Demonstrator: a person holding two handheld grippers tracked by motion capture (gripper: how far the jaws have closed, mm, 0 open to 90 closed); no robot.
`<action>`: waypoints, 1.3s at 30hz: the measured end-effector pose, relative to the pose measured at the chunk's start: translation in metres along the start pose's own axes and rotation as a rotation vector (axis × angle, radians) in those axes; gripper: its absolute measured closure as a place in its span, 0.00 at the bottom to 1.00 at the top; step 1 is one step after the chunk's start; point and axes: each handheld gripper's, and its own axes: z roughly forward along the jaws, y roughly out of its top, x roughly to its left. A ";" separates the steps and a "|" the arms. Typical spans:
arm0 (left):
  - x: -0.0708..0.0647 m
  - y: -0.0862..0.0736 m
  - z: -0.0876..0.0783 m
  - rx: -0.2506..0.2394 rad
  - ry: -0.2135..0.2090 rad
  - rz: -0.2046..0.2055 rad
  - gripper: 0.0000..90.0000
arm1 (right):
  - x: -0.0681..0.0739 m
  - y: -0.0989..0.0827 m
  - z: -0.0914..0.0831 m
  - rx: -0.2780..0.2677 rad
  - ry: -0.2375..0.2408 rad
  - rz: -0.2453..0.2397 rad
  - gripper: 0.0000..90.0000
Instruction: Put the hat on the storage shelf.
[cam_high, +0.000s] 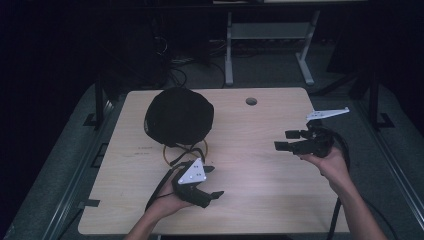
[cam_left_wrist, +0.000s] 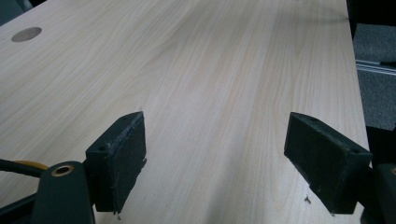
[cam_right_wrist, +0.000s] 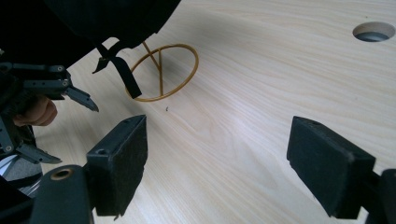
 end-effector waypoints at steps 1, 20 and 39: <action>0.000 0.000 0.000 0.000 0.000 -0.001 0.23 | -0.001 -0.002 -0.001 -0.001 0.001 0.004 0.22; -0.001 0.000 0.002 0.006 -0.007 -0.010 0.23 | -0.007 -0.036 -0.010 0.000 -0.002 0.048 0.21; -0.002 0.000 0.003 0.009 -0.019 -0.021 0.23 | -0.011 -0.078 -0.016 0.016 -0.012 0.087 0.21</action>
